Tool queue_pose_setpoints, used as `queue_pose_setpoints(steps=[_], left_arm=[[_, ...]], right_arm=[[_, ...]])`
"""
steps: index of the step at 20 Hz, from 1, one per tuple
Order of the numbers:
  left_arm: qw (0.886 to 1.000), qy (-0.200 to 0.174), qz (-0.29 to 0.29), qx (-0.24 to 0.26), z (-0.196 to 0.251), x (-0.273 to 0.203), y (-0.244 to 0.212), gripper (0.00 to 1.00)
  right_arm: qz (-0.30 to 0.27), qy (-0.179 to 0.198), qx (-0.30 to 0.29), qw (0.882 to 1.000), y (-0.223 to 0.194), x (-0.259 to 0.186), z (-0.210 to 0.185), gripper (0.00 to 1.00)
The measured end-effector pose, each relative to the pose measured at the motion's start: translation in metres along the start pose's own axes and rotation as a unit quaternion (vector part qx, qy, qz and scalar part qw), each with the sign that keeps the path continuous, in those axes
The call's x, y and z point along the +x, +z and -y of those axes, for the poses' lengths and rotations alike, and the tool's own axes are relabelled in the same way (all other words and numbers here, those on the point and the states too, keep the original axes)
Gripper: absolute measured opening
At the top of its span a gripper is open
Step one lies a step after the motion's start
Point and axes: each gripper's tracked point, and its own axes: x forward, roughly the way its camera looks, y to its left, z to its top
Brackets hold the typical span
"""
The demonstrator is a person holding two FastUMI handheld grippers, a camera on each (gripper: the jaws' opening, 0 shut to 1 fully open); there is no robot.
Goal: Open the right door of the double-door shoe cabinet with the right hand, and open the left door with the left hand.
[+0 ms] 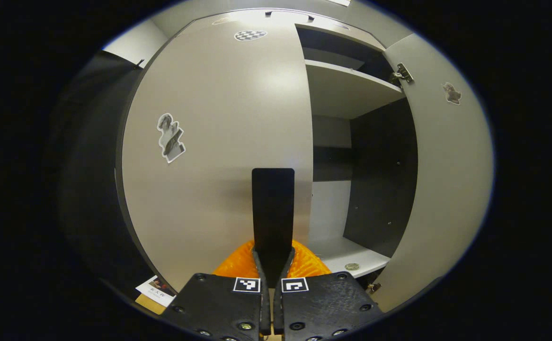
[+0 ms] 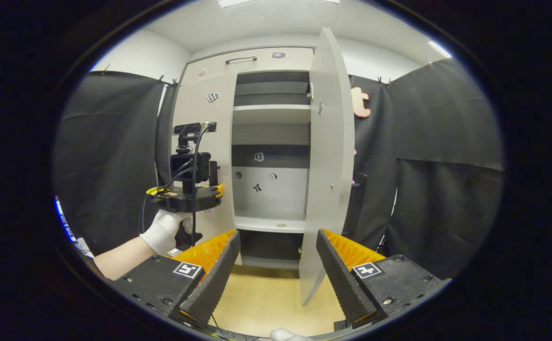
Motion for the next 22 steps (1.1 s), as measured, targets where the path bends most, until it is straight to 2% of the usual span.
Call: queue_pose_setpoints(steps=[10,22], left_arm=[[1.0,-0.005,0.008,0.003,-0.011,-0.045,-0.001,0.02],[1.0,0.001,0.009,0.002,-0.044,-0.104,-0.005,0.02]], right_arm=[[0.009,0.012,0.007,1.0,-0.004,-0.027,-0.016,0.99],[0.005,0.036,0.01,0.999,-0.01,-0.033,-0.038,1.0]])
